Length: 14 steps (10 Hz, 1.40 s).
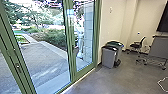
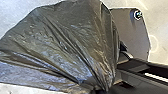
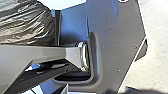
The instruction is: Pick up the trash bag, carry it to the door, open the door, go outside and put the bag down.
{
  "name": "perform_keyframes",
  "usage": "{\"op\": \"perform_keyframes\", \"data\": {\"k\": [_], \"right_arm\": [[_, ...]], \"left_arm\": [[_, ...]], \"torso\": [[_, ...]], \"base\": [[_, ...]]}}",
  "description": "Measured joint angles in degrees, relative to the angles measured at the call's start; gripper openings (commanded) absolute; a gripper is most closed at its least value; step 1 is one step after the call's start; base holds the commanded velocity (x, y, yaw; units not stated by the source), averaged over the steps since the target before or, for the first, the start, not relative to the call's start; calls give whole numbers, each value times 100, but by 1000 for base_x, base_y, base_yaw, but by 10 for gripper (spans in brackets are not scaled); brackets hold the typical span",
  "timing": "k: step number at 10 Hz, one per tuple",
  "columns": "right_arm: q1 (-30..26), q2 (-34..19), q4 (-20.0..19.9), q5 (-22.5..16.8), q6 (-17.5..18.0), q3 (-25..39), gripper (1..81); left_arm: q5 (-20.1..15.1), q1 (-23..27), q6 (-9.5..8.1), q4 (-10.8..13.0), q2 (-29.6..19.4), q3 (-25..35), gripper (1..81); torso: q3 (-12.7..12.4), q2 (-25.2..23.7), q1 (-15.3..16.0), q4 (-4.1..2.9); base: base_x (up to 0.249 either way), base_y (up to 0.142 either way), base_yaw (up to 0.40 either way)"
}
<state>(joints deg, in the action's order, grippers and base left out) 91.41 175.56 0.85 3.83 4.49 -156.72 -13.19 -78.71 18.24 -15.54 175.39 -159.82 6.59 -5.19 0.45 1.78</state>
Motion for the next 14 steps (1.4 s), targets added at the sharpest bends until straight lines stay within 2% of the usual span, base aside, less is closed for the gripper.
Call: {"op": "perform_keyframes", "data": {"k": [8,14], "right_arm": [[0,-2,0,2,0,0,811],[-6,13,9,2,0,-2,811]], "left_arm": [[5,2,0,0,0,0,10],[11,0,0,2,-13,0,10]], "torso": [[0,0,0,0],[0,0,2,0]], "base": [[156,-81,0],[156,0,0]]}}
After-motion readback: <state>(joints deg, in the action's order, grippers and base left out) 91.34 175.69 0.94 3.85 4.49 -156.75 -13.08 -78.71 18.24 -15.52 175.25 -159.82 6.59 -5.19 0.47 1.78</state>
